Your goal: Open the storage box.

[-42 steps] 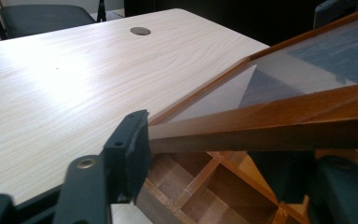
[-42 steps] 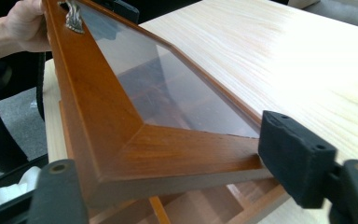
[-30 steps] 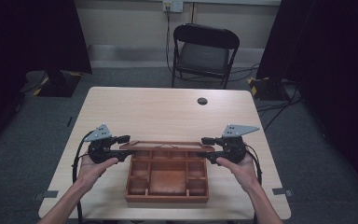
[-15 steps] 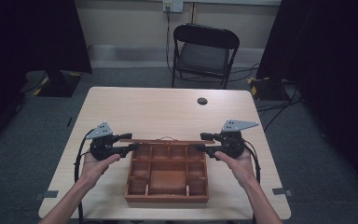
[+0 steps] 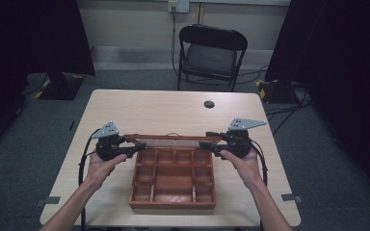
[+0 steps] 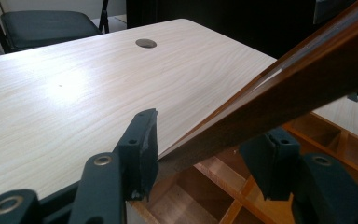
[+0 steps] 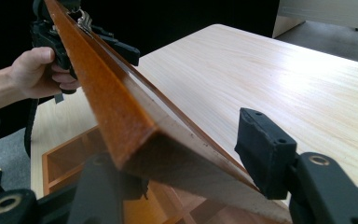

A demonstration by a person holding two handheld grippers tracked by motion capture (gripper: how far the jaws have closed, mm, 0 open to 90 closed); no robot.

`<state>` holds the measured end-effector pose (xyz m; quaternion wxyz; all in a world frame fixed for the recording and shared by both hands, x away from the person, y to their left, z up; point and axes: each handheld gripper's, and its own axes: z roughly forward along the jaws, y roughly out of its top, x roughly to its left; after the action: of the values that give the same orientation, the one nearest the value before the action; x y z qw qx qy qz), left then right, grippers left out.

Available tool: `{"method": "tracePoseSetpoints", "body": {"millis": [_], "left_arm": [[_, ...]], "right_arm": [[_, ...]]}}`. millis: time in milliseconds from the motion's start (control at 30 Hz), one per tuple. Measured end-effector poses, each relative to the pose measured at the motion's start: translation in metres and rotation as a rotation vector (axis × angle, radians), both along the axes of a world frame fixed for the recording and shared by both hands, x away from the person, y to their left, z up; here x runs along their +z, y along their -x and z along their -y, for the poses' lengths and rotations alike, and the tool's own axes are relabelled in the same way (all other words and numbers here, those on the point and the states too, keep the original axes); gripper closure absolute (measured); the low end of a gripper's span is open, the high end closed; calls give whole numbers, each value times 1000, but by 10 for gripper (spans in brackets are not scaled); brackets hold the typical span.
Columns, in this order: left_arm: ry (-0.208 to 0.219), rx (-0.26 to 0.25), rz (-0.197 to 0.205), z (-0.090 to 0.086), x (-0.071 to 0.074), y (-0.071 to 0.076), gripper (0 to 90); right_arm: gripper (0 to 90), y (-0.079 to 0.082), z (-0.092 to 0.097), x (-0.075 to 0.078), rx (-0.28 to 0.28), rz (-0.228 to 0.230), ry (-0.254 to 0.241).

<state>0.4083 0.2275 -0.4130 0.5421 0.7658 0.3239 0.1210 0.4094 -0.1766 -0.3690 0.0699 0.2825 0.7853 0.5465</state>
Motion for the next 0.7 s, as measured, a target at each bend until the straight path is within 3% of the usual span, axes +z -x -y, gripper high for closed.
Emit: {"method": "tracePoseSetpoints", "body": {"millis": [200, 500, 700], "left_arm": [[-11, -1, -10, 1, 1, -5, 478], [-36, 7, -2, 2, 4, -10, 505], [-18, 13, -2, 2, 2, -13, 514]], "right_arm": [[395, -8, 1, -3, -22, -10, -5], [387, -17, 3, -11, -42, -25, -1], [392, -23, 3, -20, -55, -42, 14]]}}
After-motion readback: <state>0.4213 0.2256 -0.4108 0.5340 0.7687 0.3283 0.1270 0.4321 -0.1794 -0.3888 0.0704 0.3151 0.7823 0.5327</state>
